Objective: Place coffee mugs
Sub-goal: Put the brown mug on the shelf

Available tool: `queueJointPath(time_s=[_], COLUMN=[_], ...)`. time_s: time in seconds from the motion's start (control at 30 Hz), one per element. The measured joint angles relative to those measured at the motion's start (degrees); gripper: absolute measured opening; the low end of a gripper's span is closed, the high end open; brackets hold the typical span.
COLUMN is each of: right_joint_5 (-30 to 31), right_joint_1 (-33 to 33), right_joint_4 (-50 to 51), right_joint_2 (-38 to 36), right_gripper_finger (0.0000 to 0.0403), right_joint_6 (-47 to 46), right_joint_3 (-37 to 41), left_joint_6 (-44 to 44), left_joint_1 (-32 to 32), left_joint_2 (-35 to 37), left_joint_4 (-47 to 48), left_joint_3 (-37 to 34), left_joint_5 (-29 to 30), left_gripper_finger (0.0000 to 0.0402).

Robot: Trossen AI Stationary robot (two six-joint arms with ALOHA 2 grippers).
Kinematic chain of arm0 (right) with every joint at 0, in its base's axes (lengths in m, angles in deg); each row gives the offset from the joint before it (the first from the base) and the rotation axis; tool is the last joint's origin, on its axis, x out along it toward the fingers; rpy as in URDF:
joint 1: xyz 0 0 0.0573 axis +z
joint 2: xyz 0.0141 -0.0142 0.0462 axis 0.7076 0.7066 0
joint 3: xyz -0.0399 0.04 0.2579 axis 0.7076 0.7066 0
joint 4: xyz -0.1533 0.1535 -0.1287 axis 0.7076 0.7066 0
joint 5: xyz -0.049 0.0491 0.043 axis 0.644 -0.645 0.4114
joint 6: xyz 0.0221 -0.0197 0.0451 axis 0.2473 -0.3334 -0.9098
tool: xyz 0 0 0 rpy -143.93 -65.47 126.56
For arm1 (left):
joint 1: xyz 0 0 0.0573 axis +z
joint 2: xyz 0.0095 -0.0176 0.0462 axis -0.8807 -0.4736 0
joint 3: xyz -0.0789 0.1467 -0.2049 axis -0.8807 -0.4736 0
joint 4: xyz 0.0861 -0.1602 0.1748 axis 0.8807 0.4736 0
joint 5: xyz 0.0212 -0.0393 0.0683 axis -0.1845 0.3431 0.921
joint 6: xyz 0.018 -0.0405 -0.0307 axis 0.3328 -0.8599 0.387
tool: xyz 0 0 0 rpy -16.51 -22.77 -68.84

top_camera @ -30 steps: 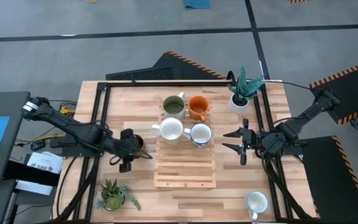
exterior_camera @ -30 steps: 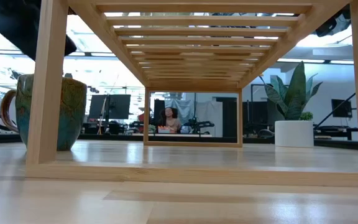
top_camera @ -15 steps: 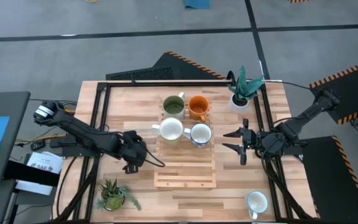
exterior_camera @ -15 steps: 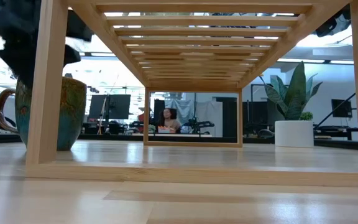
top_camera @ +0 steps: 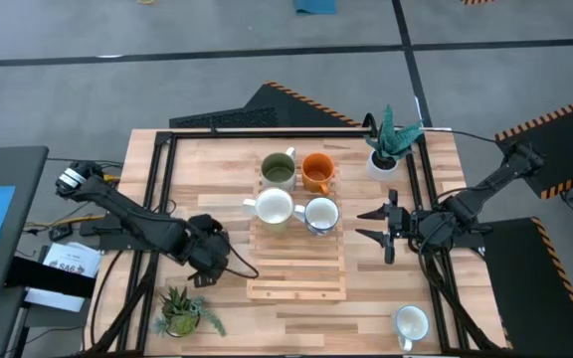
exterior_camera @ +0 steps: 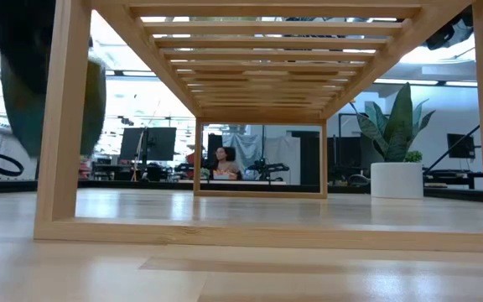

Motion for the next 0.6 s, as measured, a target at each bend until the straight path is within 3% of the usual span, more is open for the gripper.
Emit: queueJointPath(time_s=[0.23, 0.37, 0.5, 0.6], right_joint_5=[0.0, 0.0, 0.0, 0.0], right_joint_1=[0.0, 0.0, 0.0, 0.0], right_joint_4=[0.0, 0.0, 0.0, 0.0], right_joint_2=[0.0, 0.0, 0.0, 0.0], right_gripper_finger=[0.0194, 0.0194, 0.0194, 0.0194], right_joint_6=[-0.2, -0.2, -0.3, -0.3], right_joint_3=[0.0, 0.0, 0.0, 0.0], left_joint_6=[-2.2, -1.5, 3.9, 11.1], left_joint_1=[-7.4, -12.1, -13.8, -12.4], left_joint_2=[-1.3, -5.3, -11.6, -17.3], left_joint_4=[10.9, 19.5, 22.0, 23.4], left_joint_3=[20.0, 33.9, 45.6, 51.8], left_joint_5=[0.1, 3.6, 8.7, 7.9], left_gripper_finger=[0.002, 0.002, 0.0019, 0.0019])
